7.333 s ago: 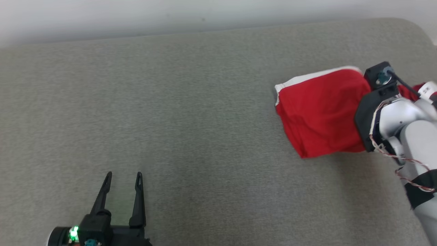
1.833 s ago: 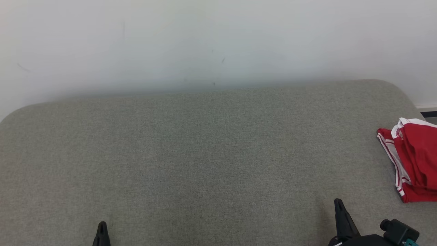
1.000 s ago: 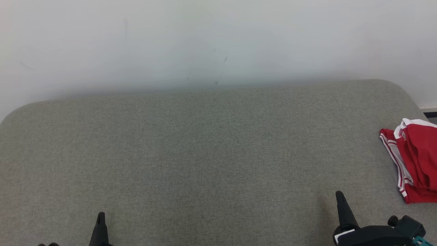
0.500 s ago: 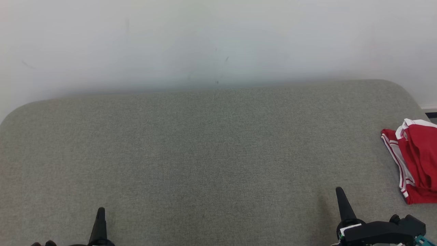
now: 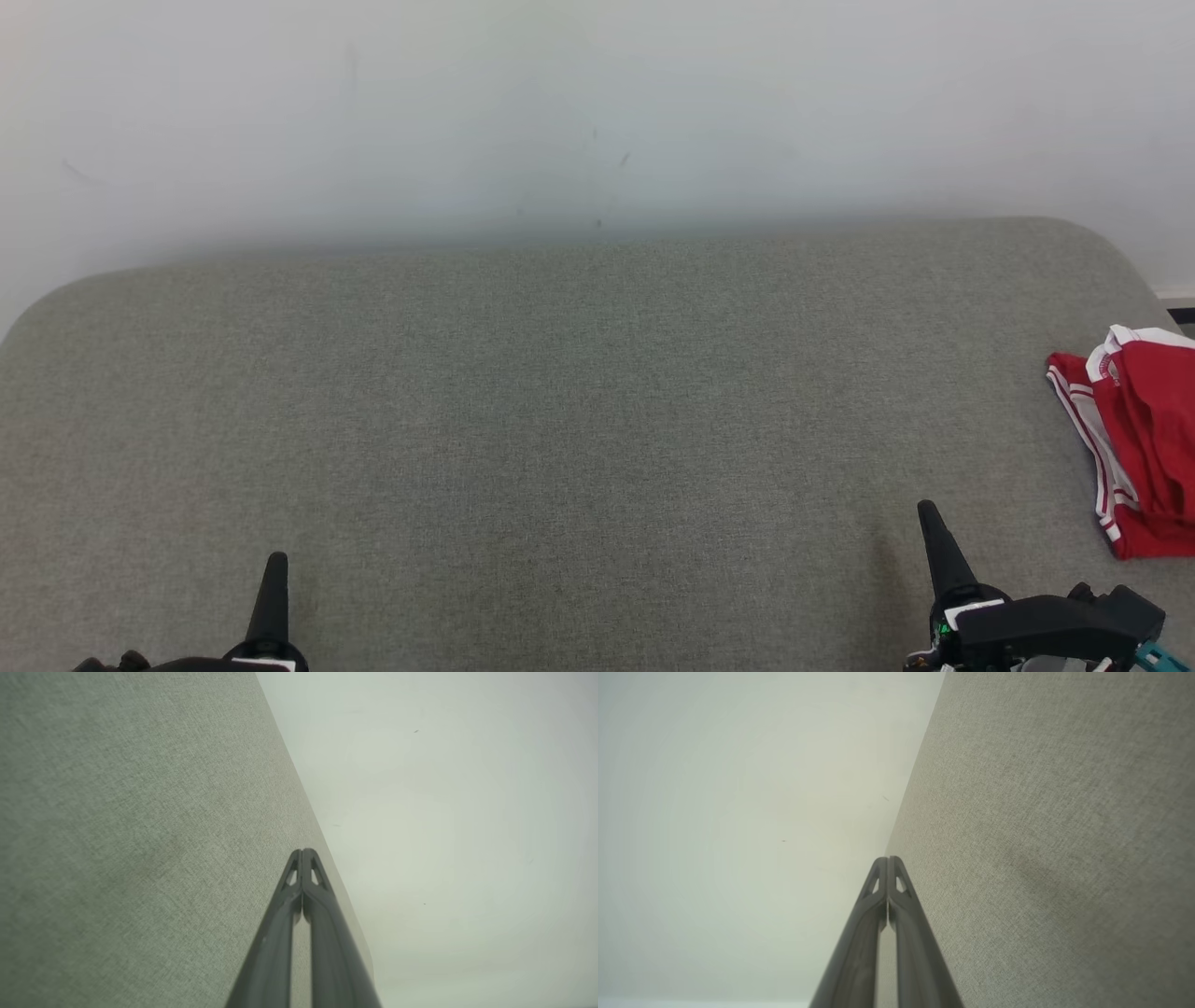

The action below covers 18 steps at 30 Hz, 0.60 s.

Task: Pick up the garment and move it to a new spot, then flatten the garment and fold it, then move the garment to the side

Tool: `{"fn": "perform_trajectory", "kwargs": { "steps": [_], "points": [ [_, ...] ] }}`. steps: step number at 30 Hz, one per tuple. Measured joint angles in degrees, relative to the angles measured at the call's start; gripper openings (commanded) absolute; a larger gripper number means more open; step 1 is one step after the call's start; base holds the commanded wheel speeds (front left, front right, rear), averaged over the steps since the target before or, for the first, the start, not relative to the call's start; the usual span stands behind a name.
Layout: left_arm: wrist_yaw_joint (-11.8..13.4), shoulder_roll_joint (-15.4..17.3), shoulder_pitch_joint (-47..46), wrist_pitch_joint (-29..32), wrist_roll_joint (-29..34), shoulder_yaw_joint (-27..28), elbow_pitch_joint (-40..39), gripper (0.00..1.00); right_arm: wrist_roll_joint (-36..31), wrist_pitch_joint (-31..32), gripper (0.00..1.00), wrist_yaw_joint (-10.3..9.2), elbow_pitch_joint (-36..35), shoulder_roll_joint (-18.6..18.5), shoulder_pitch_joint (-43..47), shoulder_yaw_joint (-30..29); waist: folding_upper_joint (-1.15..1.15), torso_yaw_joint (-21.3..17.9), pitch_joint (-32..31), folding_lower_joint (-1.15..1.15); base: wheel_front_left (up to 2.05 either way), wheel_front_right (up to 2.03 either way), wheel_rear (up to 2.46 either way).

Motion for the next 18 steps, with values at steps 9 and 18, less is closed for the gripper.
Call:
{"fn": "perform_trajectory", "kwargs": {
  "steps": [9,18],
  "points": [
    [-0.49,0.00,-0.77,1.01,-4.13,0.41,0.07,0.00,3.98,0.80,0.00,0.00,-0.14,-0.01,-0.44,-0.15,0.00,0.15,0.06,0.00,0.00,0.00,0.00],
    [-0.96,0.01,-1.29,2.02,-8.29,0.83,0.12,0.00,8.25,1.79,0.00,0.00,-0.25,-0.02,-0.96,-0.31,0.00,0.33,0.13,0.00,0.00,0.00,0.00]
  ]
}}
